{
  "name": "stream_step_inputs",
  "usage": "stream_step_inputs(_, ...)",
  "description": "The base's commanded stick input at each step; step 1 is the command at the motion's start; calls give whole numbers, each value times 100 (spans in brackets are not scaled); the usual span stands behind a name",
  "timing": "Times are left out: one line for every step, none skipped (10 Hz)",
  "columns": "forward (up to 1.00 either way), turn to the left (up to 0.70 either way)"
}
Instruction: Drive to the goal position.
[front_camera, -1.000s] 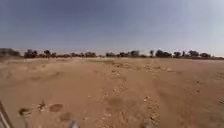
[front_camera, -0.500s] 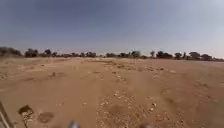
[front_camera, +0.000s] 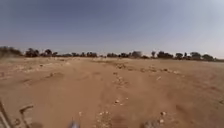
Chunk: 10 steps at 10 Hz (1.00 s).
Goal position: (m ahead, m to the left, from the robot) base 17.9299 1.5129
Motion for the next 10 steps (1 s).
stream_step_inputs(50, 0)
stream_step_inputs(50, 0)
stream_step_inputs(50, 0)
stream_step_inputs(50, 0)
stream_step_inputs(50, 0)
stream_step_inputs(50, 0)
stream_step_inputs(50, 0)
stream_step_inputs(50, 0)
stream_step_inputs(50, 0)
stream_step_inputs(50, 0)
